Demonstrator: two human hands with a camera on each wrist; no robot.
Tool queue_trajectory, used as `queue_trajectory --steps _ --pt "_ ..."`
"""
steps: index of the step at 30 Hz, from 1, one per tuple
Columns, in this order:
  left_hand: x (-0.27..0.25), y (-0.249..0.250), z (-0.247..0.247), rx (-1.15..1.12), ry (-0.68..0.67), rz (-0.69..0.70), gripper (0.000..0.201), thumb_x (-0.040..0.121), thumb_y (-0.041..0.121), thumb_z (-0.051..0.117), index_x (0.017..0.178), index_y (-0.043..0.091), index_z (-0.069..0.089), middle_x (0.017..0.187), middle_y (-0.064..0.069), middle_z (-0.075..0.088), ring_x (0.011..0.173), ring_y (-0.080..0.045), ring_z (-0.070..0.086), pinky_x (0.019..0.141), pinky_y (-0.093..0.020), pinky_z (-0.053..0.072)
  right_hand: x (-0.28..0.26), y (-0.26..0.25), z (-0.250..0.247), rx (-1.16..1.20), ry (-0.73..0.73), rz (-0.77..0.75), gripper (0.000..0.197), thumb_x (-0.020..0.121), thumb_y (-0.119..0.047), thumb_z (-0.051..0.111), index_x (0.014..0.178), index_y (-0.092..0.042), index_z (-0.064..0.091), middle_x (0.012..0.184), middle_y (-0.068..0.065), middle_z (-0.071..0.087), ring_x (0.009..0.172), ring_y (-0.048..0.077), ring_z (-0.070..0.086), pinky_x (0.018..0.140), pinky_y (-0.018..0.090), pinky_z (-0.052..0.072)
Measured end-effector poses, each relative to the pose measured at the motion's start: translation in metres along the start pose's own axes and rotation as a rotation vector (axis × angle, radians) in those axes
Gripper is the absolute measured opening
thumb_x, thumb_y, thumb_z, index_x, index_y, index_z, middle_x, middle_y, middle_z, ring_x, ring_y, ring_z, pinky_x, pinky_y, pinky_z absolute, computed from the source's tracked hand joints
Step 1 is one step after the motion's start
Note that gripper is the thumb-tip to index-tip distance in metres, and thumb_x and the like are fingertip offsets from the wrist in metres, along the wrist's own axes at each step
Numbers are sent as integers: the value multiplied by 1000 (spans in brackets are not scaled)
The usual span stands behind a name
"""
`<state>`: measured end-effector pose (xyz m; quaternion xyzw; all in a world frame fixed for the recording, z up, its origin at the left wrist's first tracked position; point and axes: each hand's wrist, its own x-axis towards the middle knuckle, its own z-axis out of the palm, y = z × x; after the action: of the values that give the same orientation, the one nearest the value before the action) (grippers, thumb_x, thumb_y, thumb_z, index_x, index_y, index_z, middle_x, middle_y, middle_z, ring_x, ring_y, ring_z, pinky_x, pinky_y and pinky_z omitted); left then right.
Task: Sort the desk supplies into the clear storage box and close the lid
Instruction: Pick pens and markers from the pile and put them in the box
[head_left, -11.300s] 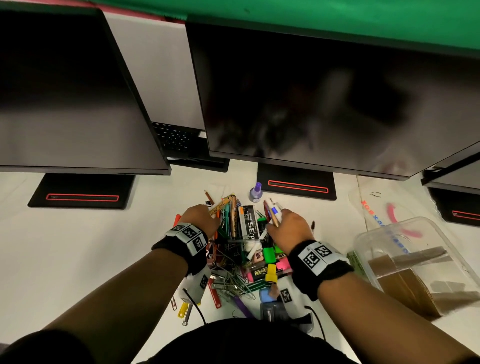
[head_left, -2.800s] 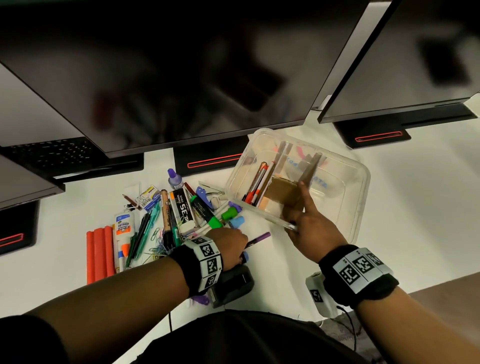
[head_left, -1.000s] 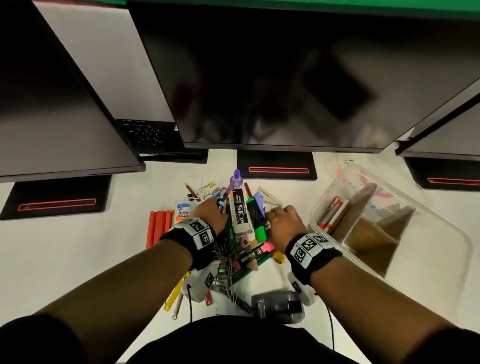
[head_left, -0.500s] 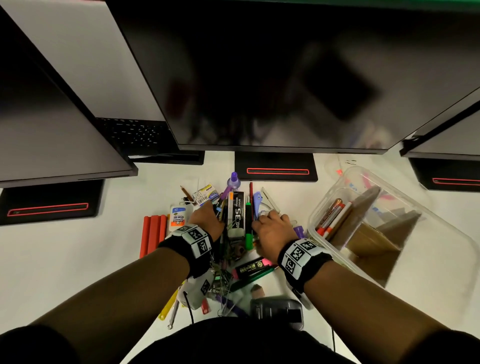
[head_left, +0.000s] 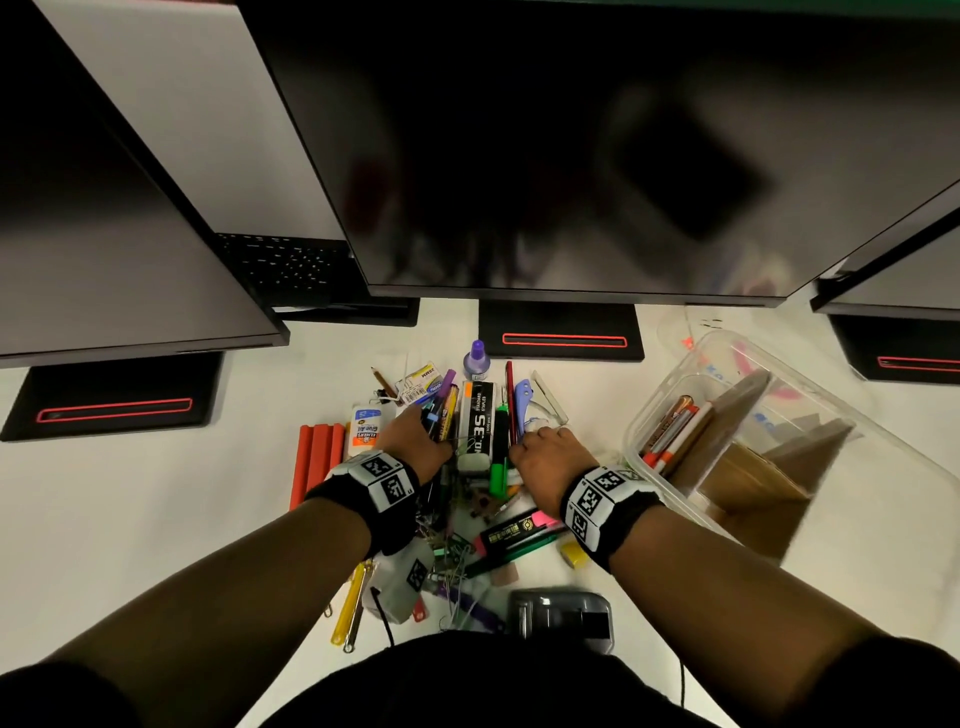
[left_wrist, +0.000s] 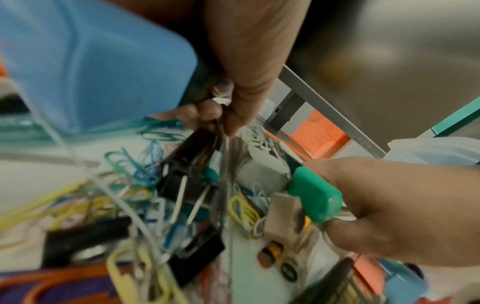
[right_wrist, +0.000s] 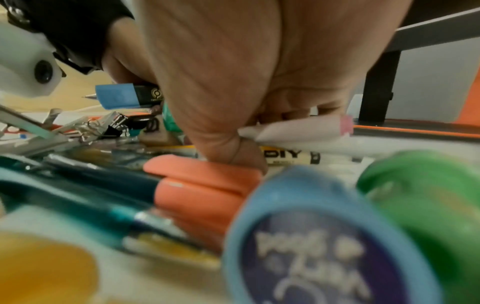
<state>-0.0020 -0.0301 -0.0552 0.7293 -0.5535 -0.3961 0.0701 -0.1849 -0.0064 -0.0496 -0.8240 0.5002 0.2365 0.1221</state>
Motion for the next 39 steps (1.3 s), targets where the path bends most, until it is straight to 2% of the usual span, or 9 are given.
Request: queue_trajectory --steps 5,9,15,20,24,28,31,34,39 --pt "-3 0 -6 0 -7 28 20 78 24 62 93 12 60 82 -4 62 74 -22 58 63 -26 42 -5 0 -14 42 -6 -28 44 91 -11 39 135 -14 42 129 12 52 119 31 49 100 39 37" --pt "-10 1 -14 -7 -10 27 8 79 22 61 77 18 55 71 -2 58 70 -21 55 55 -24 39 -16 -9 -28 112 -12 -35 45 90 -6 38 135 -10 35 122 16 55 109 35 57 86 41 47" --pt "-21 4 -22 1 -77 68 25 81 23 61 60 22 47 60 3 51 60 -16 50 49 -23 33 -32 -15 -38 118 -46 -34 36 90 -8 41 125 -9 47 120 12 60 106 33 60 76 33 45" --pt "-26 6 -24 -9 -98 63 27 79 26 66 60 19 49 60 2 51 56 -14 49 49 -22 33 -43 -10 -33 243 -63 71 34 88 -14 45 122 -13 48 114 11 63 99 31 61 74 31 45" --pt "-33 4 -26 4 -79 50 28 80 23 64 59 19 47 57 1 49 52 -13 46 47 -22 32 -54 -6 -27 247 -89 35 35 91 -21 52 125 -15 48 114 12 63 103 30 60 72 30 41" --pt "-37 1 -28 36 -81 51 30 80 21 64 56 19 46 55 1 48 49 -12 45 46 -21 33 -58 -9 -19 211 -160 -24 22 87 -18 58 108 -14 61 107 11 67 101 28 62 70 27 38" --pt "-38 -4 -25 38 -131 79 17 78 23 69 72 19 53 68 0 56 58 -14 51 51 -21 36 -58 -13 -11 159 -203 -18 20 85 -14 57 103 -11 64 102 11 69 96 28 64 68 26 39" --pt "-39 -8 -24 6 -129 90 21 76 24 73 87 19 56 76 3 58 71 -18 56 60 -23 39 -57 -14 -4 132 -184 6 21 84 -16 57 104 -12 64 103 10 68 96 28 64 67 27 39" --pt "-39 -9 -23 -72 -146 33 19 77 14 69 70 18 52 61 -1 53 53 -15 49 51 -22 39 -59 -10 2 157 -166 23 29 85 -18 52 112 -19 63 112 8 66 106 29 61 83 33 50"
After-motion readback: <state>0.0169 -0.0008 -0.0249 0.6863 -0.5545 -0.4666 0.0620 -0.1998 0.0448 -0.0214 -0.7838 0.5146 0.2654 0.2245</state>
